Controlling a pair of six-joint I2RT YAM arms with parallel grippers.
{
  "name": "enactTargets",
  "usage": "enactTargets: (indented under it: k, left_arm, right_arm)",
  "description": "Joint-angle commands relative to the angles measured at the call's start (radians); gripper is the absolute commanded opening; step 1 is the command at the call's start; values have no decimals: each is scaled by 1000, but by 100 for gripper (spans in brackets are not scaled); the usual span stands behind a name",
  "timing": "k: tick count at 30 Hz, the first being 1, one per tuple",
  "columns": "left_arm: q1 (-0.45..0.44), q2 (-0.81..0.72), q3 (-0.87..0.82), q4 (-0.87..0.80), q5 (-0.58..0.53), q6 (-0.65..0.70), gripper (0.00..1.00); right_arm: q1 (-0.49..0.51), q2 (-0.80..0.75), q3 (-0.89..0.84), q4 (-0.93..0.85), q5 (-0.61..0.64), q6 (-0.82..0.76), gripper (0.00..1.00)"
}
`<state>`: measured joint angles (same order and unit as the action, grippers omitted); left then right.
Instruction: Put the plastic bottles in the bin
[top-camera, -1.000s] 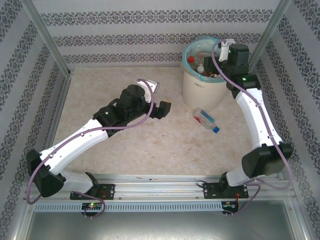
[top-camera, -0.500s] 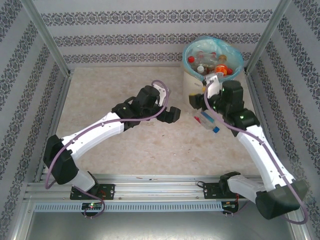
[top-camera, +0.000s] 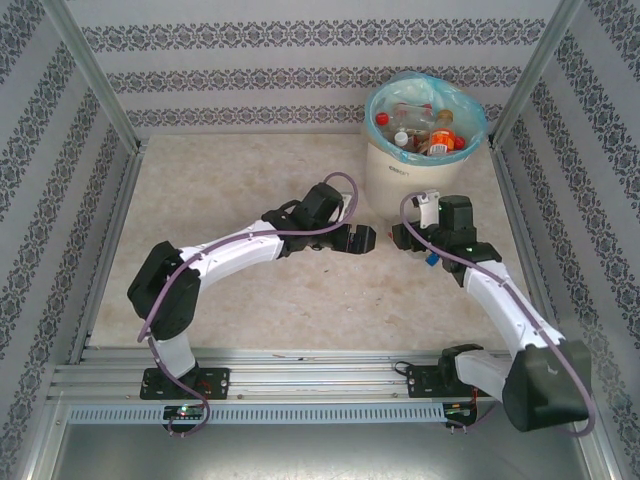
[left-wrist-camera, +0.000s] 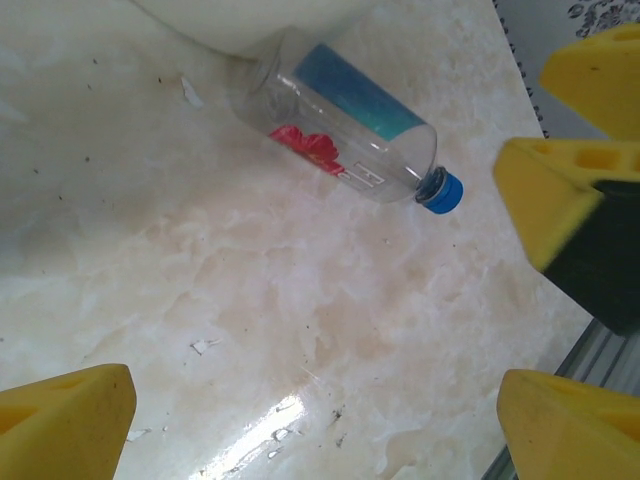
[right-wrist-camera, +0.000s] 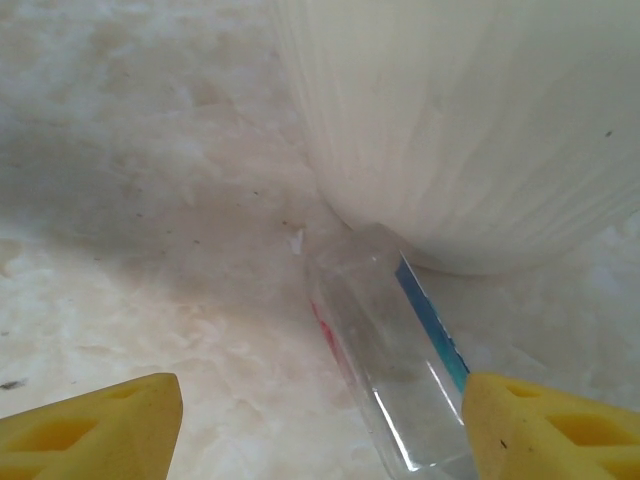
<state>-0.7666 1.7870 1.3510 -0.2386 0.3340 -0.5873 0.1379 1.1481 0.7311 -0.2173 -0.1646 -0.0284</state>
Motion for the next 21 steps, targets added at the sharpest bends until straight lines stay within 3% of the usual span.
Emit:
enactTargets:
  k: [1,8,17,21]
  left_arm:
    - [-10,1,23,35,24,-35,93]
    - [-11,-30,-10,21,0,-32,94]
    - [-10,-53,-28,-5,-9,-21,95]
    - [-10,-55,-28,-8,-10,-12,95]
  right_arm:
    - [-14,77,-6,83,51,29,77]
    - [-26,224,16,110,114,5,85]
    - [-49,330,31,114,111,-39,85]
    - [-47,369,53,83,86,-43,80]
